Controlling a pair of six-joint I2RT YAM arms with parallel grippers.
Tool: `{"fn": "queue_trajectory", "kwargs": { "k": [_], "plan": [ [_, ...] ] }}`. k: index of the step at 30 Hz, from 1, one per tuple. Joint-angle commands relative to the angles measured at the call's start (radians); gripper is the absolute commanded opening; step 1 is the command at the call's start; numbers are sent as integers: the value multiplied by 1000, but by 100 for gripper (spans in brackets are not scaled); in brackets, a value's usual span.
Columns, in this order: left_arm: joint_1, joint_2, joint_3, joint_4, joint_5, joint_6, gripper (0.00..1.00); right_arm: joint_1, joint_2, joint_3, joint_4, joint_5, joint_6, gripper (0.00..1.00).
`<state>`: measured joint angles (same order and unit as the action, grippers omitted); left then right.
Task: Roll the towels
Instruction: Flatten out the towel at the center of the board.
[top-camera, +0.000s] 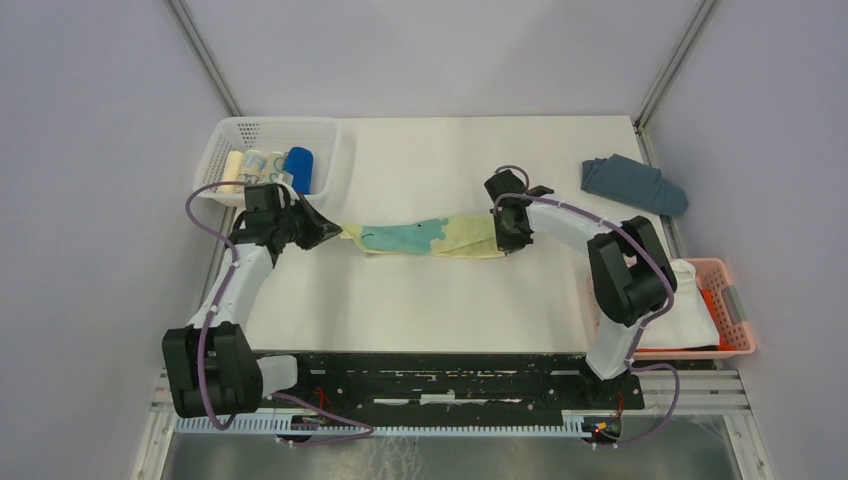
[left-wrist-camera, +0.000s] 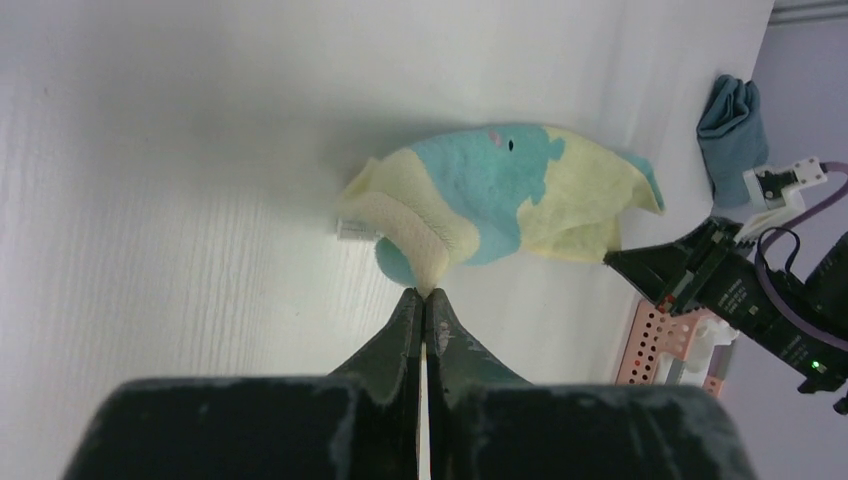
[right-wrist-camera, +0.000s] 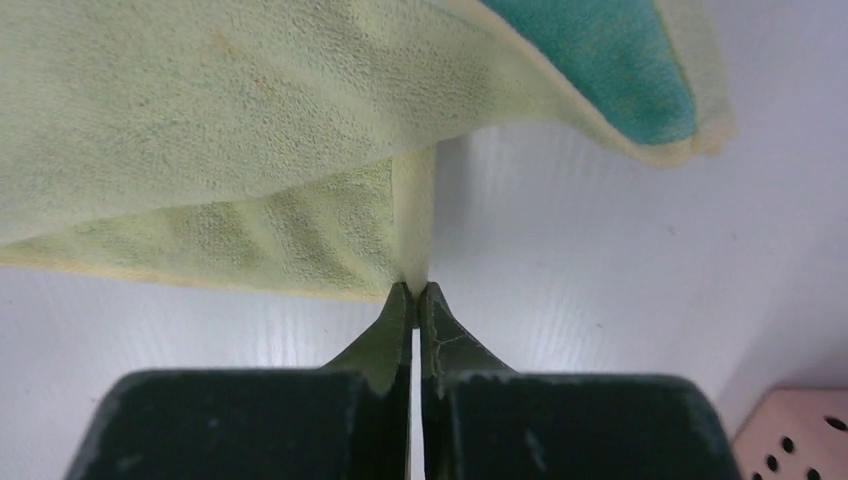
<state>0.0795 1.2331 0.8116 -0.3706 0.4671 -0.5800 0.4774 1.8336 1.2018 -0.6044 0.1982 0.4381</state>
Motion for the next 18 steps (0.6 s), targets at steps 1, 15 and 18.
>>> {"fn": "queue_trajectory", "kwargs": {
  "k": [1, 15, 18],
  "plan": [
    [15, -7, 115, 23, -39, 10, 3, -62, -186, 20, -141, 43, -63, 0],
    [16, -159, 318, -235, -70, 54, 3, -114, -639, 174, -523, 51, -171, 0],
    [15, -281, 326, -333, -105, 68, 3, -114, -714, 197, -625, 24, -164, 0]
  ]
}}
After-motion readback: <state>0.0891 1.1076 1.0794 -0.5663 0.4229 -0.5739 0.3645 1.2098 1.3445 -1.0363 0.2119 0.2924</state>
